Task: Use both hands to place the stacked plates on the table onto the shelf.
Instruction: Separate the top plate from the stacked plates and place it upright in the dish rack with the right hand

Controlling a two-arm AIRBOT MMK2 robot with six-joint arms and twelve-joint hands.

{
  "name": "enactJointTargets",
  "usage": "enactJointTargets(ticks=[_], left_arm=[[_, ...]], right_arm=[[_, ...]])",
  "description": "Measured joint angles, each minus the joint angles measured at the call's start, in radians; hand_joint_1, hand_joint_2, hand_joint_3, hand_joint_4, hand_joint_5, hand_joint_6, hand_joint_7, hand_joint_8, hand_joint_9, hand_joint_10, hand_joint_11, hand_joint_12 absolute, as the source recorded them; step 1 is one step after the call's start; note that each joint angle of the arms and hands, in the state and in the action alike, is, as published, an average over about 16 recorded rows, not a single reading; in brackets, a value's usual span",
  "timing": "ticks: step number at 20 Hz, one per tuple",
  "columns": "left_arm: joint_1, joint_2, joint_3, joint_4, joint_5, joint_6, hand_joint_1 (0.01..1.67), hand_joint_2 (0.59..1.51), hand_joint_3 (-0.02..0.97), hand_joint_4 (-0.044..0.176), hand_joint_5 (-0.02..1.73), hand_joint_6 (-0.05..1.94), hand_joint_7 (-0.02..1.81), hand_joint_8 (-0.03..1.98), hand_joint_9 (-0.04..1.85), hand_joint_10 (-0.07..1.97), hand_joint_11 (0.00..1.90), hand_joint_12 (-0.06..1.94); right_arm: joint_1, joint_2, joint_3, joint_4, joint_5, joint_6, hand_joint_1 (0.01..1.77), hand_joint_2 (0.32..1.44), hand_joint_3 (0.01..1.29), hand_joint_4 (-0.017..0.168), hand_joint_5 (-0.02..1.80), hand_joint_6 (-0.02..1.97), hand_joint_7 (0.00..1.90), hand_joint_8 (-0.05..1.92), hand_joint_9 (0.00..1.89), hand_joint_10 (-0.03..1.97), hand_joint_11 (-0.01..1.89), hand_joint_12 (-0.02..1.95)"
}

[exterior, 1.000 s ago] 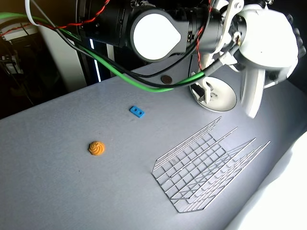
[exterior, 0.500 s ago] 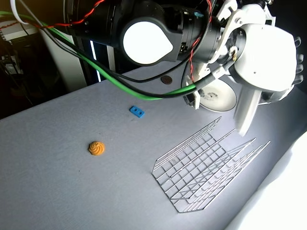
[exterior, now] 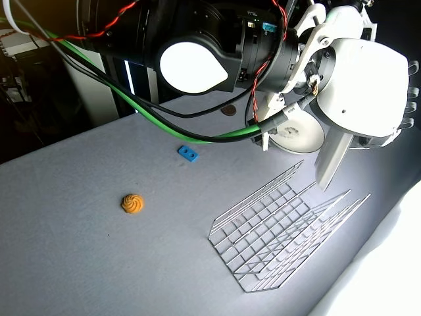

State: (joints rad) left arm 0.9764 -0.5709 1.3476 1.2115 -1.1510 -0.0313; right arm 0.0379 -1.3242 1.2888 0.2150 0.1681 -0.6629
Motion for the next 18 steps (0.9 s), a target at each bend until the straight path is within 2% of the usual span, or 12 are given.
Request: enactJointTargets(ticks=[9,18], left_arm=[[-0.001,0.0,-0.004,0.002,0.003,0.0,0.01,1.084,0.019,0.001,0.02,0.01,0.02,0.02,0.01,0.01,0.01,0.0],[-0.002,0.0,-0.008,0.008,0.006,0.0,0.01,1.081,0.019,0.0,0.02,0.01,0.01,0.02,0.02,0.01,0.01,0.0]], right_arm=[[0.001,0.03,0.0,0.187,0.03,-0.089,1.35,0.96,0.02,-0.006,0.93,0.95,1.1,0.8,1.07,0.87,0.92,0.92],[-0.023,0.069,0.0,0.239,0.042,-0.125,1.35,0.96,0.02,-0.008,0.93,0.95,1.1,0.78,1.07,0.85,0.93,0.9]])
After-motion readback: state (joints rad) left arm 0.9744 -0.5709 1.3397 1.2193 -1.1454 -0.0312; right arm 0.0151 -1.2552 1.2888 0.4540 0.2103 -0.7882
